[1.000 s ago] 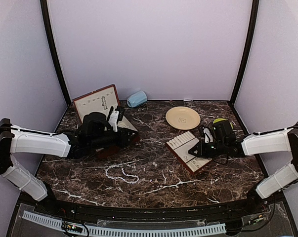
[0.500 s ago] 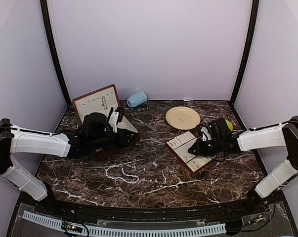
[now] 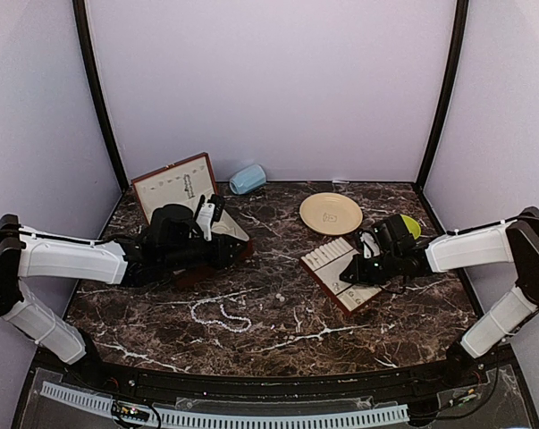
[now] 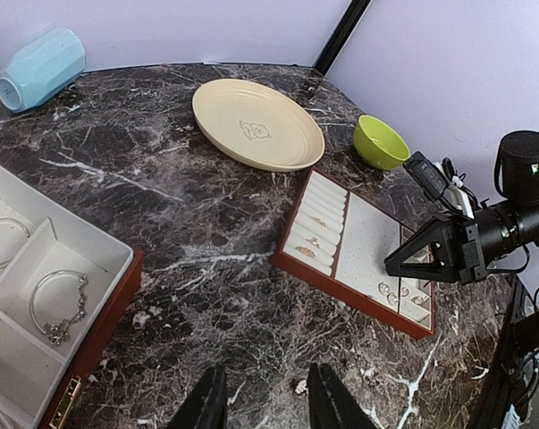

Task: Organize the mixed jewelry
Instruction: Insert the earring into the earring holder.

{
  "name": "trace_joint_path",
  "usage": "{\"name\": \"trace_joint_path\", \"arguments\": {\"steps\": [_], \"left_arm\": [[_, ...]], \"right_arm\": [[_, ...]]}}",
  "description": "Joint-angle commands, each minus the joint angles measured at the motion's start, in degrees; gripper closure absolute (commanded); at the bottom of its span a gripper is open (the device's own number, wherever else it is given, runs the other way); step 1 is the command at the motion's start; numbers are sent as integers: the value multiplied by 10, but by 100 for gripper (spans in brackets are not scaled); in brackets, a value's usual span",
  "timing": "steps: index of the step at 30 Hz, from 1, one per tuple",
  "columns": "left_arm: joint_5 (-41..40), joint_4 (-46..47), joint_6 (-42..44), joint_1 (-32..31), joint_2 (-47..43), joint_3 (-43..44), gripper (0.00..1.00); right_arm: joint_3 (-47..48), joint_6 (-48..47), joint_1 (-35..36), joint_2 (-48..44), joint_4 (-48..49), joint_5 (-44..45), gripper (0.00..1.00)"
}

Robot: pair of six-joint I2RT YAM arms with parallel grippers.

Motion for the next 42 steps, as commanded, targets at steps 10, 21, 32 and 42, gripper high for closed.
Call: {"name": "trace_joint_path", "arguments": {"steps": [10, 21, 32, 42], "left_arm": [[-4, -10, 3, 3, -8, 4, 66], [-5, -14, 2, 3, -11, 2, 66], [-7, -17, 2, 3, -16, 1, 66], [-7, -17, 2, 3, -16, 3, 66]], "right_arm": [[12, -12, 7, 0, -8, 18, 96], [22, -15, 9, 17, -3, 23, 97], [31, -22, 14, 13, -35, 41, 97], [34, -27, 18, 7, -55, 50, 97]]}}
